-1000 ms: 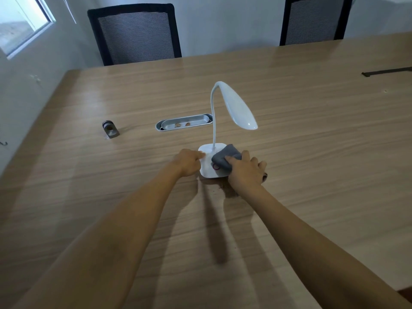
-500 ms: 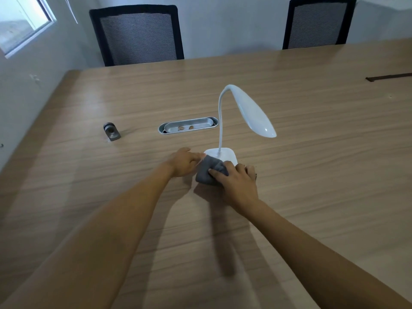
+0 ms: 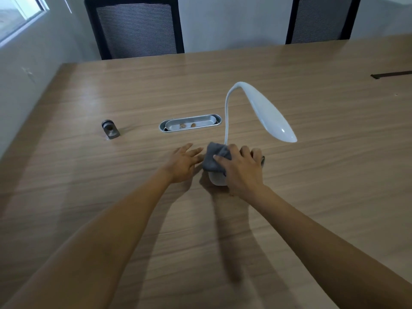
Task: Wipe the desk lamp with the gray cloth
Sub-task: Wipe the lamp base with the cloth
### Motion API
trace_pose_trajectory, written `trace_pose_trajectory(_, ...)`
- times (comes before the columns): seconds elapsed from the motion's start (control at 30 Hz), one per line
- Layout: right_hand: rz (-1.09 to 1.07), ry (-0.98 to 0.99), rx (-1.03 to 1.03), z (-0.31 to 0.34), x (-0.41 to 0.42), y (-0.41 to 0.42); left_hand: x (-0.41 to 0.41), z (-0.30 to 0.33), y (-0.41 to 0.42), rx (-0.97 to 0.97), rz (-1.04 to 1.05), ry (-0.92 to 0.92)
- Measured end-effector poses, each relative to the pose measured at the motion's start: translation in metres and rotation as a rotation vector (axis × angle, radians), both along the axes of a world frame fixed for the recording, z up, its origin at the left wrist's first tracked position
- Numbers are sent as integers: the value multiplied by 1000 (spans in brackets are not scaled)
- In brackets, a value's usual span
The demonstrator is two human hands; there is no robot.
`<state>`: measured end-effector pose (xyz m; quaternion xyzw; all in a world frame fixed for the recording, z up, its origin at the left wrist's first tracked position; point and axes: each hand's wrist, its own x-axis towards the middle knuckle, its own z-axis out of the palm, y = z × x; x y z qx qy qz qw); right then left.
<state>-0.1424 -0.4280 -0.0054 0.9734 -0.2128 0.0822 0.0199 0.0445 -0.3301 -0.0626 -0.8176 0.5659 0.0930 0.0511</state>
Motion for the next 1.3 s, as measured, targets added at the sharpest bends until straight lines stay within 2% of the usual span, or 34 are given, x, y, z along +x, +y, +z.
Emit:
trace_pose_trajectory(0.07,-20,51,24,-4,7,-4,-1,-2,1,5,2,-5)
trace_pose_trajectory(0.2,76,123,7,-16,0,2,-3,-5,3,-60,-11,39)
trace_pose_trajectory(0.3,137,107,66,-16,-13,5,-5,-6,5,-130,-3,96)
trace_pose_trajectory(0.4,98,29,104,-10,-20,1,-7,-4,3,-191,31,151)
trace_pose_trajectory(0.5,6,-11,44,-5,-13,-9,-12,-2,0,-123,-11,137)
trace_pose_trajectory(0.6,-67,44,51,-8,-5,-17,-16,1,0,-157,-34,135)
trace_pose_trajectory(0.73,-21,106,82,-19,-13,-12,-19,7,-1,-190,-36,125)
trace_pose_trajectory(0.93,145,123,67,-16,-37,-9,-17,9,0,-136,-40,98)
trace_pose_trajectory(1.13,-41,15,94,-4,-12,-26,-18,9,-1,-109,-27,84)
trace_pose_trajectory(1.3,40,116,142,-15,-17,-24,-18,8,-2,-107,-22,97)
